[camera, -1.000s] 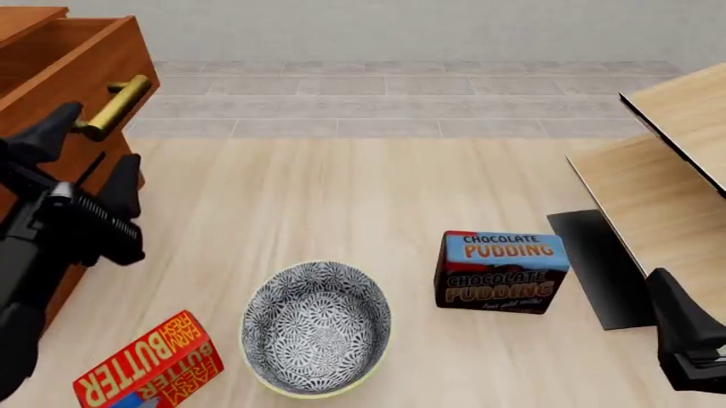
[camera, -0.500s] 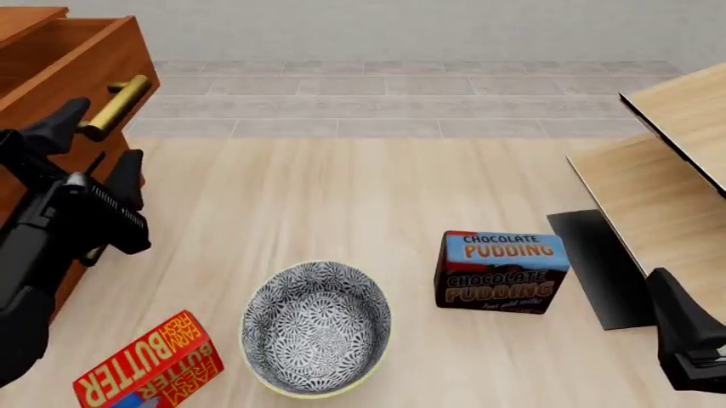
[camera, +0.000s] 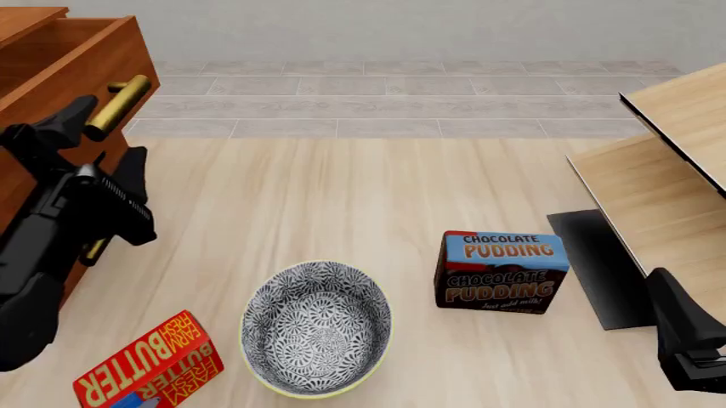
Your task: Close the top drawer of the cabinet.
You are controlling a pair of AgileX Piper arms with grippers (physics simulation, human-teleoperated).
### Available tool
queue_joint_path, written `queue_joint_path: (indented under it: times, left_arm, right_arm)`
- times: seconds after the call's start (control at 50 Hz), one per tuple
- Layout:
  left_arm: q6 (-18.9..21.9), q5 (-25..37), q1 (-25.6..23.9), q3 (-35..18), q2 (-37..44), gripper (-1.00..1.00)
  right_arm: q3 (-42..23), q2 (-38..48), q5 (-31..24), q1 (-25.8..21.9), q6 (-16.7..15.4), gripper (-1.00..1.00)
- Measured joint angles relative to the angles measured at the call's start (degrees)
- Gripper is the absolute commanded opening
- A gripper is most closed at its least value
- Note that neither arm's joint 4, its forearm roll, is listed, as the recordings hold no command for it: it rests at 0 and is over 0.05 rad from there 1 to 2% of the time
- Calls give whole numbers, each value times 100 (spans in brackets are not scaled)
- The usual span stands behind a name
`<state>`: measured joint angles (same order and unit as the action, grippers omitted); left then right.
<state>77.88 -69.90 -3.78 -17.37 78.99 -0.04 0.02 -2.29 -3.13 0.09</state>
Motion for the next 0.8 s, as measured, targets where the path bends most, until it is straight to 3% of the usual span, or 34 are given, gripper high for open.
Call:
queue_joint_path:
  times: [0.8]
  left_arm:
    - [79,0,103,-68,207,100]
  right_arm:
    - [0,-1,44,-12,6,100]
